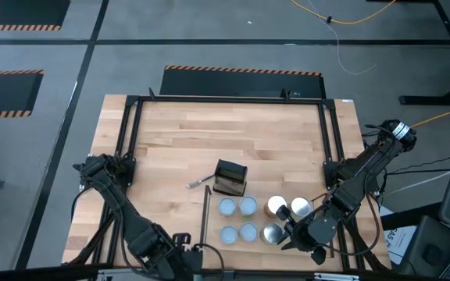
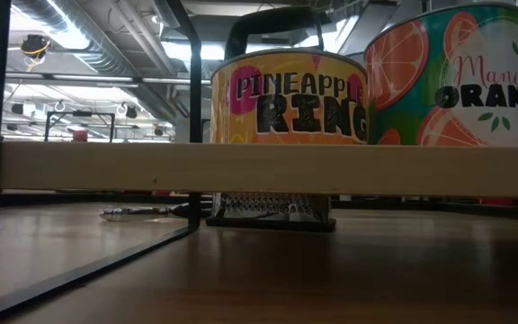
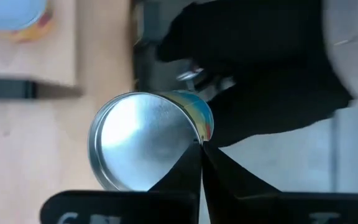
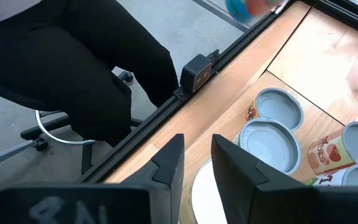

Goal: Pick and place cans onto a shelf
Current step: Put the canned tomatoes on the shelf

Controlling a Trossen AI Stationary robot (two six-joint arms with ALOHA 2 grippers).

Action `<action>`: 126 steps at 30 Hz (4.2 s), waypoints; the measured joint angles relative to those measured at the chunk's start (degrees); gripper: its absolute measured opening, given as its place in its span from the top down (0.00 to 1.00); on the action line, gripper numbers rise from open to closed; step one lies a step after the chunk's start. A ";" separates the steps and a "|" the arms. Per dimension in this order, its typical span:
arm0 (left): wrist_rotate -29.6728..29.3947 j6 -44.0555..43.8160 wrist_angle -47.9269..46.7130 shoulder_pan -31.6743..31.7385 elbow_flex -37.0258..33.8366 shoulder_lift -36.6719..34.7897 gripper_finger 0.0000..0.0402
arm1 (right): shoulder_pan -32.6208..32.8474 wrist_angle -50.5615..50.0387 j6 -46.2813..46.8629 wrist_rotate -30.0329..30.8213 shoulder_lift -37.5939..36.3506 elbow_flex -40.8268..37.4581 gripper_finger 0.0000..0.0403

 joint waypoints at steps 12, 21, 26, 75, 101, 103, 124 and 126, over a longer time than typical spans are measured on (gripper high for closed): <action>7.80 7.62 13.29 6.33 1.33 -0.15 1.00 | 0.00 6.51 0.79 0.35 0.00 0.00 0.79; 7.77 8.67 14.11 13.40 1.33 -0.15 1.00 | -3.11 12.36 4.72 4.46 0.00 0.00 0.73; 7.70 11.86 14.14 16.42 1.33 -0.15 1.00 | -6.23 14.39 3.45 4.46 0.00 0.00 0.60; 5.67 33.17 15.36 20.82 1.33 -0.15 1.00 | -20.35 28.83 0.44 -25.73 6.69 0.00 0.73; 4.12 32.83 14.99 20.79 1.31 -0.13 1.00 | -20.37 24.85 3.26 -25.90 6.69 0.00 0.80; 4.12 32.85 15.03 20.79 1.31 -0.13 1.00 | -20.37 24.83 3.26 -25.94 6.69 0.00 0.81; 2.62 33.14 15.03 20.82 1.31 -0.13 0.95 | -20.31 24.55 3.15 -26.23 6.69 0.00 0.99; 2.63 33.14 15.14 20.78 1.31 -0.13 0.92 | -20.33 24.44 3.13 -26.25 6.71 0.00 0.99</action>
